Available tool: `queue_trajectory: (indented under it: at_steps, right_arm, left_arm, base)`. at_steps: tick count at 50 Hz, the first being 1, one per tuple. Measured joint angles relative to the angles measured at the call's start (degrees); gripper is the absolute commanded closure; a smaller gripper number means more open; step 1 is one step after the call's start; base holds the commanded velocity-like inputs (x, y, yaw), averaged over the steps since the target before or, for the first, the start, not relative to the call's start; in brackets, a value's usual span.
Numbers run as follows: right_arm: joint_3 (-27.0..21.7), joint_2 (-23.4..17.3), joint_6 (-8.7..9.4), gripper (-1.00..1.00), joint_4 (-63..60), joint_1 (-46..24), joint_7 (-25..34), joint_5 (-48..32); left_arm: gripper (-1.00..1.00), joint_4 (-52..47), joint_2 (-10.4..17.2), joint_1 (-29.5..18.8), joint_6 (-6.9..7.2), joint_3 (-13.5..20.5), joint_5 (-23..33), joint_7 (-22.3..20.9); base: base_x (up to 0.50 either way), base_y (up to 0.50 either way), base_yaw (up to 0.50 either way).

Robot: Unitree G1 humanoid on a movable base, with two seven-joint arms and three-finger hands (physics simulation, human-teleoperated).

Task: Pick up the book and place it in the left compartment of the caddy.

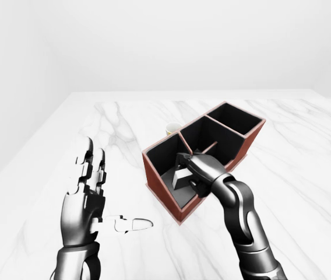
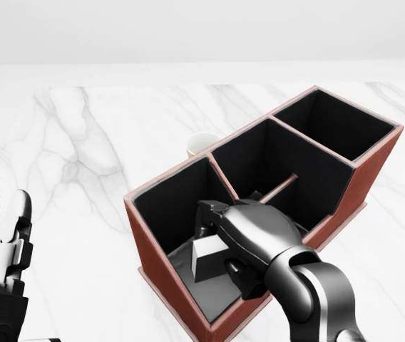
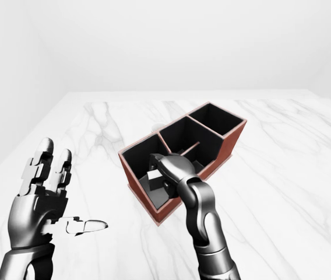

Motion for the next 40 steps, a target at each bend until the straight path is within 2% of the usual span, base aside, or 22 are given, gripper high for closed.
queue_trajectory:
  at_steps: [40]
  right_arm:
    - [0.3, 0.8, 0.00, 1.00, 9.0, -3.4, 0.0, 0.3]
  left_arm:
    - [-1.00, 0.4, -0.3, -0.3, 0.00, 0.5, -0.1, -0.5]
  base:
    - [0.00, 0.00, 0.00]
